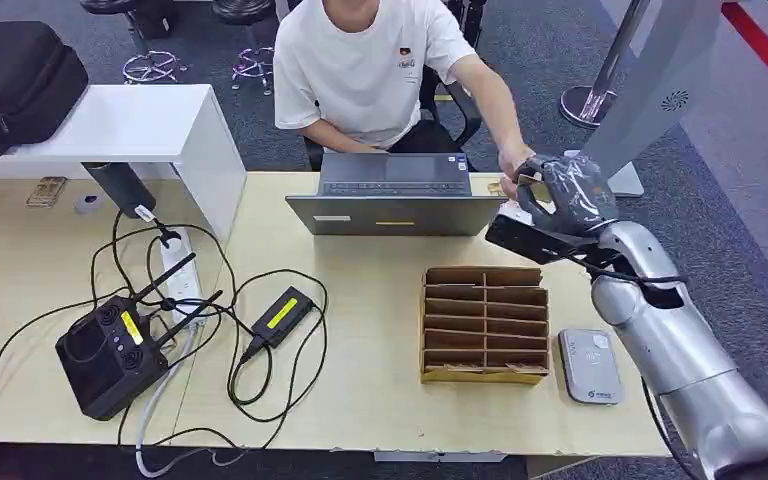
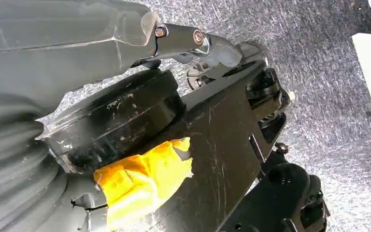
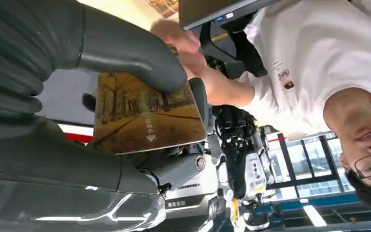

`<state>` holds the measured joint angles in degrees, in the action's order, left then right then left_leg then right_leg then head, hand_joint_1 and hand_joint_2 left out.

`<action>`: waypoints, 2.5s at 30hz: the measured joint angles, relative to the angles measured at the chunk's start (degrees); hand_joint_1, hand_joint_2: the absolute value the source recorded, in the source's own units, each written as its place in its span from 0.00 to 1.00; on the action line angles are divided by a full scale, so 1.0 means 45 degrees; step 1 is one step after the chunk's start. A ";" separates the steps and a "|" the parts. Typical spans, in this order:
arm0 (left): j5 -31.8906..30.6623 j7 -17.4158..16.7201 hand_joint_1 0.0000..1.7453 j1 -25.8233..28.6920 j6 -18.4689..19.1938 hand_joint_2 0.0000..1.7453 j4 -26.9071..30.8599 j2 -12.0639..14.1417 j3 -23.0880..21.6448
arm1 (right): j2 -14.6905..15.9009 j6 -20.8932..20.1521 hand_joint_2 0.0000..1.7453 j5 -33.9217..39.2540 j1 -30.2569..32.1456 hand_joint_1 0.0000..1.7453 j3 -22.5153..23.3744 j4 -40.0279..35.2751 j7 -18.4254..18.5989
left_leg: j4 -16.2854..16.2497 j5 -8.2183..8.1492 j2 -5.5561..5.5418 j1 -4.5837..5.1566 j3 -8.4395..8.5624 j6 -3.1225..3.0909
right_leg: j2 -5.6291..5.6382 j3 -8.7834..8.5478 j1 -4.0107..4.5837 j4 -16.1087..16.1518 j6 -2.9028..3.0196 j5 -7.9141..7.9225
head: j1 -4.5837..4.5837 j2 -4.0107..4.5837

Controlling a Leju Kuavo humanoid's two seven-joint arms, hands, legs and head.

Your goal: Pass the card to the sensor for recognition and then transmit it.

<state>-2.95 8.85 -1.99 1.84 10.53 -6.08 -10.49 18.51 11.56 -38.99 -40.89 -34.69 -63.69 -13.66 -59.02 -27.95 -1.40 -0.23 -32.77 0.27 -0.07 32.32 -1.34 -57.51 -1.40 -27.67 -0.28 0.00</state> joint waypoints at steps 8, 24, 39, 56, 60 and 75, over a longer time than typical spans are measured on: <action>0.0214 -0.0209 0.00 -0.0030 0.0034 1.00 -0.0024 0.0005 0.0034 | -0.0005 0.0024 1.00 0.0039 0.0320 1.00 0.0214 -0.0233 -0.0083 | 0.0000 0.0000 0.0003 0.0000 0.0001 0.0000 | 0.0001 0.0001 0.0000 0.0000 0.0000 0.0000 | 0.0000 0.0000; 0.0583 0.0368 0.00 0.0159 -0.0694 1.00 -0.0024 -0.0053 0.0165 | 0.1330 0.1845 1.00 -0.0417 0.5847 1.00 0.2776 -0.5101 -0.0665 | -0.0003 -0.0030 -0.0041 -0.0001 -0.0021 -0.0014 | -0.0054 0.0015 0.0001 0.0021 0.0003 -0.0029 | 0.0000 0.0000; 0.0748 0.1132 0.00 0.0240 -0.1735 1.00 -0.0024 -0.0180 0.0359 | 0.1574 0.3846 1.00 -0.2505 1.4555 1.00 0.6737 -1.1530 -0.0734 | 0.0003 -0.0085 0.0025 0.0001 -0.0009 0.0009 | 0.0005 0.0029 0.0010 0.0020 0.0039 -0.0074 | 0.0000 0.0000; 0.0423 0.1481 0.00 0.0162 -0.0996 1.00 -0.0024 -0.0243 0.0359 | 0.1457 0.4774 1.00 -0.5338 1.3855 1.00 0.6848 -0.9398 0.0491 | 0.0001 -0.0083 0.0092 0.0003 0.0010 0.0009 | 0.0066 0.0021 0.0009 0.0019 0.0041 -0.0053 | -0.0005 0.0000; 0.0311 0.1413 0.00 0.0126 -0.0899 1.00 -0.0024 -0.0248 0.0359 | 0.1302 0.4760 1.00 -0.5362 1.2919 1.00 0.6611 -0.8244 0.0495 | 0.0001 -0.0081 0.0092 0.0003 0.0013 0.0011 | 0.0065 0.0020 0.0010 0.0016 0.0042 -0.0053 | 0.0000 0.0000; 0.0194 0.1233 0.00 0.0090 -0.0884 1.00 -0.0024 -0.0248 0.0359 | 0.0728 0.4760 1.00 -0.5498 1.1672 1.00 0.5449 -0.6547 0.0364 | 0.0004 -0.0079 0.0086 0.0002 0.0010 0.0015 | 0.0060 0.0022 0.0010 0.0007 0.0045 -0.0057 | -0.0005 0.0000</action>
<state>-2.08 14.40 -1.59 -2.14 10.43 -7.19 -8.87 21.79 32.98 -63.73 11.64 -10.17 -93.15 -12.02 -59.01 -28.31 -1.01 -0.22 -32.73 0.34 0.20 32.42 -1.29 -57.48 -1.19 -27.92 -0.31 0.00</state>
